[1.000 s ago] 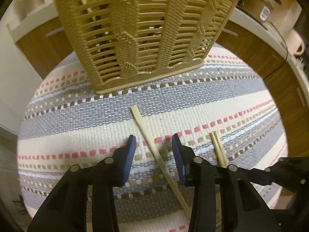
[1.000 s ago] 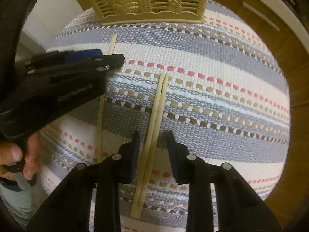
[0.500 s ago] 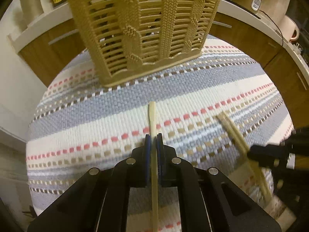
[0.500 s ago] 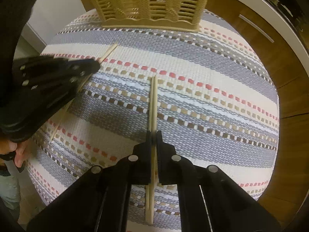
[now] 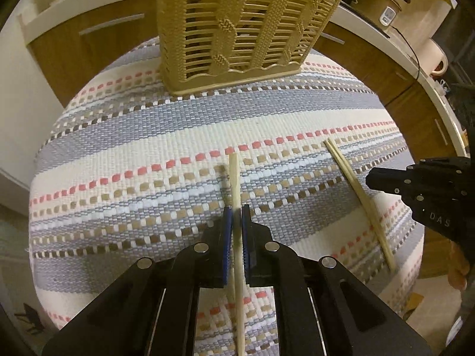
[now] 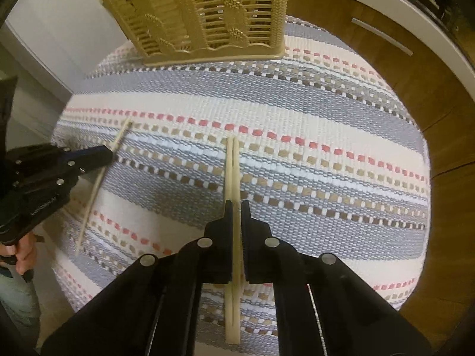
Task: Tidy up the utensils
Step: 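Lower both tools onto the remaining chopsticks and close their fingers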
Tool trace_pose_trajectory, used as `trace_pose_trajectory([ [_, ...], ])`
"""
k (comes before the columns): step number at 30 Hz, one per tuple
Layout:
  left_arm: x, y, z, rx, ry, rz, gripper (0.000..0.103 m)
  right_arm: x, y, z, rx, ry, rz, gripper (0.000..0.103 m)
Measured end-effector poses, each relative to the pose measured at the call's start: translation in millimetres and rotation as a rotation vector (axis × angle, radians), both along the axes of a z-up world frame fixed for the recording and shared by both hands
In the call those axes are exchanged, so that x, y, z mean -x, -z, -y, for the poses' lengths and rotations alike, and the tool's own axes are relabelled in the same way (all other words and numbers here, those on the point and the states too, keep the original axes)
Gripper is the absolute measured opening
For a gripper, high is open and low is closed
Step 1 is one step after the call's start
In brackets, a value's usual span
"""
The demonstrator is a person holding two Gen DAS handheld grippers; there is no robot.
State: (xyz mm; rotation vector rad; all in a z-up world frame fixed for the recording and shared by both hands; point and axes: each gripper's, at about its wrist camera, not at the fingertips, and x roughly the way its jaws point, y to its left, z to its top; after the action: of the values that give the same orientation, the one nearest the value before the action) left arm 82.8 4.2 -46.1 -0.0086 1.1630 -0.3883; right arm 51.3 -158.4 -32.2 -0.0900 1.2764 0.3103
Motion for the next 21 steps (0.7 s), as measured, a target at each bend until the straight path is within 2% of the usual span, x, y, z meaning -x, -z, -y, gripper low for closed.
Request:
trace_pose_trajectory([
  [2,-5,0,0,0.0,0.009,-0.009,0.02,-3,-1,1,-0.006,-0.002,-0.014,0.011],
  [6,-14,1,11,-0.019,0.04,-0.029,0.025,-15,3,-1,-0.04,-0.016,-0.061,0.027],
  [14,-33,6,26,-0.058,0.102,-0.101,0.026,-27,20,-14,0.03,-0.068,-0.111,0.028],
  [18,-35,6,34,-0.105,0.13,-0.11,0.026,-30,22,-29,0.128,-0.118,-0.114,0.028],
  [21,-33,6,44,-0.157,0.136,-0.092,0.023,-28,22,-40,0.187,-0.151,-0.104,0.022],
])
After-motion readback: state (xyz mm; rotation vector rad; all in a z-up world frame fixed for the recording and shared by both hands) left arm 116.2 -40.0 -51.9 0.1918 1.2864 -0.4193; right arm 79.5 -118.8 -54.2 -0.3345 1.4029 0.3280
